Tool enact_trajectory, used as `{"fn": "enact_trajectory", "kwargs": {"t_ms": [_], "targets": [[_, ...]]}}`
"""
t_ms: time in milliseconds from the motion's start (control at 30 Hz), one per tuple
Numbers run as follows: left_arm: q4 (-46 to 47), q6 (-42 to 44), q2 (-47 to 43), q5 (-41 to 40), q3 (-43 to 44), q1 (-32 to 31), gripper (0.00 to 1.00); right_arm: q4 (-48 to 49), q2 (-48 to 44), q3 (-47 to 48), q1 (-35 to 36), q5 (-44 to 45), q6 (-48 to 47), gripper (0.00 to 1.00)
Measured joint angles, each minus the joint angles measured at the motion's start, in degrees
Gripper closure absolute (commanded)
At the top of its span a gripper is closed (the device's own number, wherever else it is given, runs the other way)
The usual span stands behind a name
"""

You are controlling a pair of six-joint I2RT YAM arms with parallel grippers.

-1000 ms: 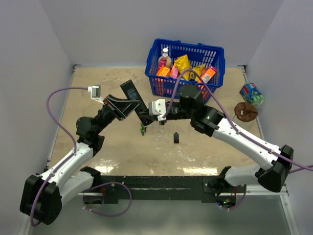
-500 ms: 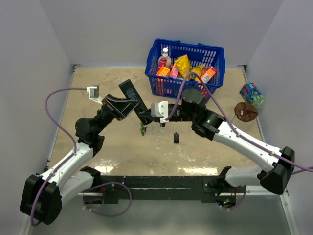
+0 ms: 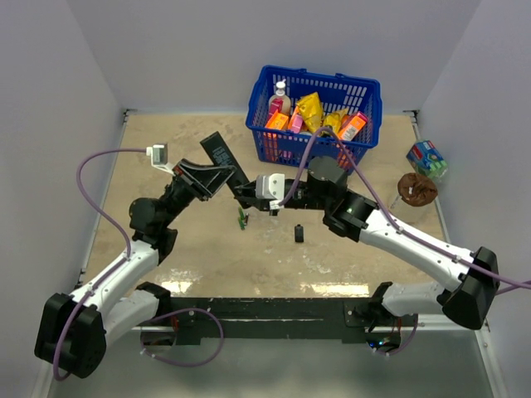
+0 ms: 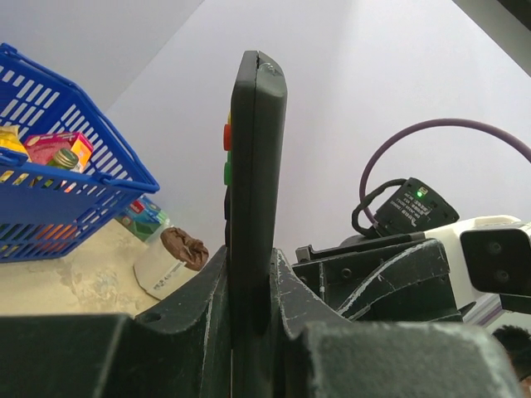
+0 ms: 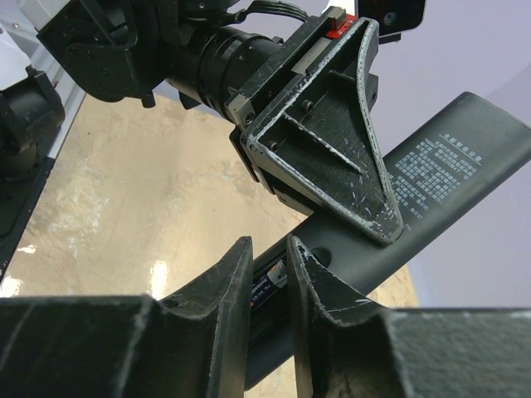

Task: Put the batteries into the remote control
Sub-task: Load the battery into the remote control.

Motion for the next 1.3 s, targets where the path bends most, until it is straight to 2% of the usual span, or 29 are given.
{"fn": "enact_trajectory", "kwargs": {"t_ms": [167,333,633,800,967,1300], "targets": [[-0.13,0.24,0.13,-0.68,0.0,0.31,1.0,1.99,0.11,-0.87,-0.02,-0.13,2.14,0.58],[-2.51,2.69,-0.5,-1.68,0.0,0.33,1.0,2.56,0.48,-1.62,0.42,0.66,3.43,0.52],[-14.27,9.18,-4.81,-6.58,0.02,0.5,1.0,2.49,2.89,-2.01,5.16,11.17,2.75,0.41],[-18.1,10.32,-5.81,-8.35,0.02,0.57,1.0,5.66,3.28,-4.24,7.39,16.39,2.34,0.38],[-18.84,9.92,-5.9,-9.51,-0.02,0.57,1.0,10.38,3.45,-6.56,7.8,17.57,2.62,0.37],[-10.16,5.55,-5.88,-11.93,-2.4,0.74,1.0,26.01,4.63,-12.13,6.95,12.13,10.47,0.37]]}}
